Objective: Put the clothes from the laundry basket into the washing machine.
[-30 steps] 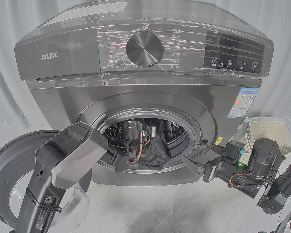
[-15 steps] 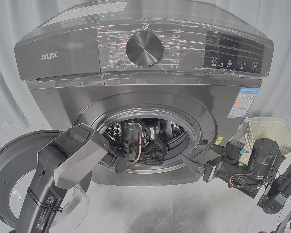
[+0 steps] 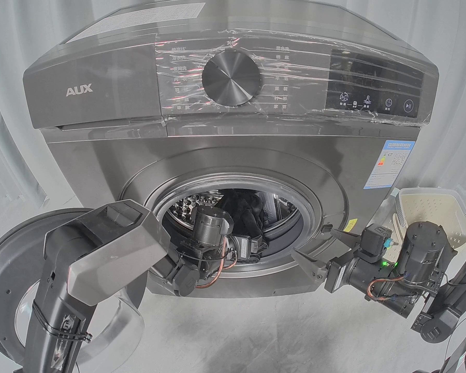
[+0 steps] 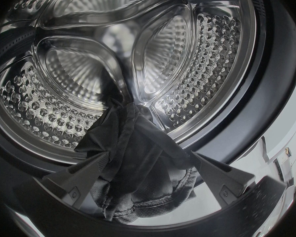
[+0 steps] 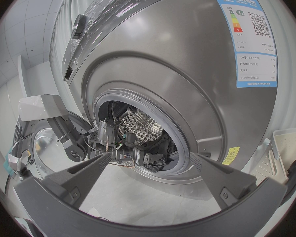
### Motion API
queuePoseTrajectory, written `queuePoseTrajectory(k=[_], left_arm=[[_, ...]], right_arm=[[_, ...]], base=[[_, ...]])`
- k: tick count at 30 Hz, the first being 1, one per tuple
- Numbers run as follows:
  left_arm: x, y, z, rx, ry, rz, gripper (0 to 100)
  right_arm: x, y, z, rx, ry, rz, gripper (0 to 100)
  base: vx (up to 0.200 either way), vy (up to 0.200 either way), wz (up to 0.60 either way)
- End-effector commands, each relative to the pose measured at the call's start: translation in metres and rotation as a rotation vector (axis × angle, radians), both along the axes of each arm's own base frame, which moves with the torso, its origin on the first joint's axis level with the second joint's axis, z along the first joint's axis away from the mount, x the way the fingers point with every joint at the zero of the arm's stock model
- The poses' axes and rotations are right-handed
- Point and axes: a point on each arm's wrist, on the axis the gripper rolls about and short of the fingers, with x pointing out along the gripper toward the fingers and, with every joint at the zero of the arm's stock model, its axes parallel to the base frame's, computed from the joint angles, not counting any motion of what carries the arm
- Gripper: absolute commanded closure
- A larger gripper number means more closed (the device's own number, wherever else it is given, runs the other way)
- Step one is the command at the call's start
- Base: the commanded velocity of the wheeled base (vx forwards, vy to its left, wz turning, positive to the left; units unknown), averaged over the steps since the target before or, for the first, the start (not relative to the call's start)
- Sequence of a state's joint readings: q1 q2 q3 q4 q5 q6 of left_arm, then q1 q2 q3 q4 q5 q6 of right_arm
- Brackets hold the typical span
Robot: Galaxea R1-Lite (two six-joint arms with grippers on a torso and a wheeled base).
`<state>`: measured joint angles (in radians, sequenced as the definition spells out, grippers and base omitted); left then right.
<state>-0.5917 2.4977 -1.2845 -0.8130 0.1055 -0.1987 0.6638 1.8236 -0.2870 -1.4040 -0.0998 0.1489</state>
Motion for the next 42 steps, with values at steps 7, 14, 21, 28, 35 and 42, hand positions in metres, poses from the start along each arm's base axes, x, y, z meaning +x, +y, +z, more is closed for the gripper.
queuePoseTrajectory(k=[7,14,21,28,35,42], left_arm=[[0.001,-0.004,-0.019,0.019,0.021,-0.006,100],[0.002,-0.004,-0.018,0.013,0.012,-0.005,100],[0.029,-0.011,0.01,-0.068,-0.137,0.066,100],[0.062,-0.01,0.032,-0.138,-0.268,0.164,100],[0.065,-0.009,0.034,-0.145,-0.282,0.175,100],[0.063,-0.009,0.032,-0.147,-0.281,0.172,0]], right_arm=[[0.0,0.0,0.0,0.001,-0.002,0.0,0],[0.0,0.001,0.001,0.002,-0.003,0.002,0],[-0.001,0.002,0.001,0.002,-0.003,0.007,0],[-0.001,0.002,0.001,0.002,-0.003,0.007,0],[-0.001,0.002,0.0,0.001,-0.002,0.007,0],[-0.001,0.001,0.0,0.0,-0.001,0.005,0]], base=[[0.0,0.0,0.0],[0.0,0.0,0.0],[0.0,0.0,0.0],[0.0,0.0,0.0],[0.0,0.0,0.0],[0.0,0.0,0.0]])
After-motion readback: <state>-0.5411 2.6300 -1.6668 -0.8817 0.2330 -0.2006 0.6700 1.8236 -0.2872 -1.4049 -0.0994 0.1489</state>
